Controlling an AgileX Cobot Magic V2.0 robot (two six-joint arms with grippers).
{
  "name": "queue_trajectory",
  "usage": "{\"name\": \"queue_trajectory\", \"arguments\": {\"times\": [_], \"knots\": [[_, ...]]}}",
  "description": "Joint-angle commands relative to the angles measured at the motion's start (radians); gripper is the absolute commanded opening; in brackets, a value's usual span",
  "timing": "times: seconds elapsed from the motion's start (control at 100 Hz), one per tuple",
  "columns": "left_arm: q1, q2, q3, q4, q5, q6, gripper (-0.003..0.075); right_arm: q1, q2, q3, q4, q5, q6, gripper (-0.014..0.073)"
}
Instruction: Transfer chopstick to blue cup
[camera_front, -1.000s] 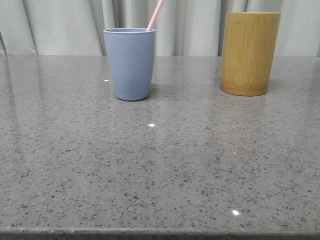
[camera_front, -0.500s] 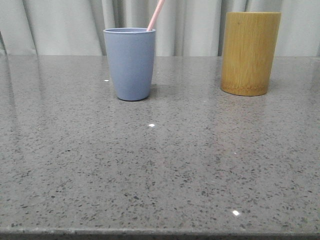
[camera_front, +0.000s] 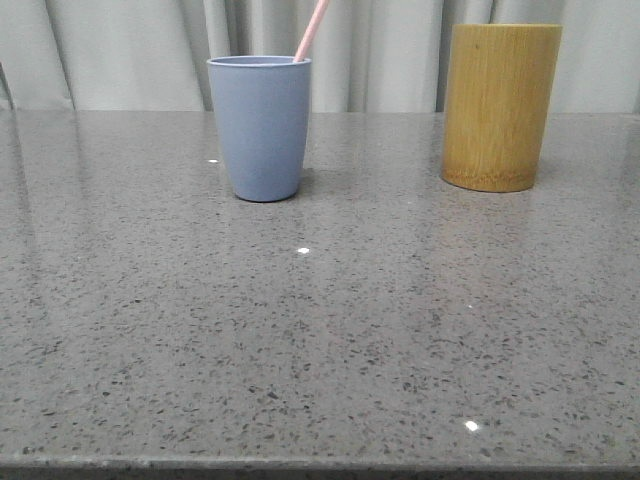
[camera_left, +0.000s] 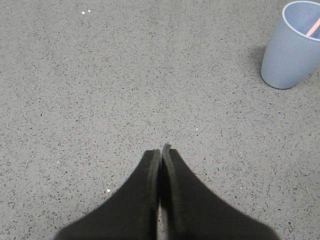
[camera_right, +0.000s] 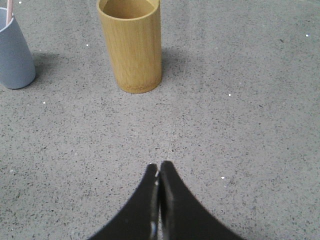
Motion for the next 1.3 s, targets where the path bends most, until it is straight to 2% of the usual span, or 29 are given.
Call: {"name": "queue_trajectory", "arguments": {"times": [0.0, 0.27, 0.45, 0.59, 0.69, 0.77, 0.88, 1.0, 1.09, 1.29], "knots": [[0.002, 0.003, -0.024, -0.008, -0.063, -0.012, -0.0019, -0.007, 0.003, -0.027, -0.014, -0.07, 0.0, -0.0068], [0.0, 0.003, -0.024, -0.008, -0.063, -0.012, -0.0019, -0.007, 0.003, -0.027, -0.014, -0.07, 0.0, -0.0068], [0.0, 0.003, -0.024, 0.045, -0.13, -0.012, -0.0019, -0.007, 0.003, -0.027, -0.014, -0.07, 0.0, -0.0068], [0.0, -0.035, -0.005, 0.027, -0.178, -0.012, -0.0019, -0.007, 0.003, -0.027, -0.014, -0.07, 0.0, -0.0068], [0.0, -0.095, 0.063, 0.033, -0.314, -0.012, -0.0019, -0.007, 0.003, -0.027, -0.014, -0.07, 0.0, -0.0068], [0.0, -0.164, 0.153, 0.033, -0.496, -0.012, -0.0019, -0.007, 0.003, -0.027, -0.014, -0.07, 0.0, -0.0068], [0.0, -0.268, 0.318, 0.035, -0.734, -0.01, -0.0019, -0.007, 0.003, -0.027, -0.014, -0.07, 0.0, -0.0068], [0.003, -0.396, 0.505, 0.035, -0.913, -0.005, -0.0019, -0.007, 0.003, -0.027, -0.014, -0.07, 0.0, -0.0068], [0.021, -0.484, 0.633, 0.035, -0.988, -0.005, -0.0019, -0.007, 0.003, -0.027, -0.014, -0.07, 0.0, -0.0068], [0.075, -0.615, 0.796, 0.035, -0.994, -0.005, -0.0019, -0.007, 0.003, -0.027, -0.014, -0.07, 0.0, -0.0068]]}}
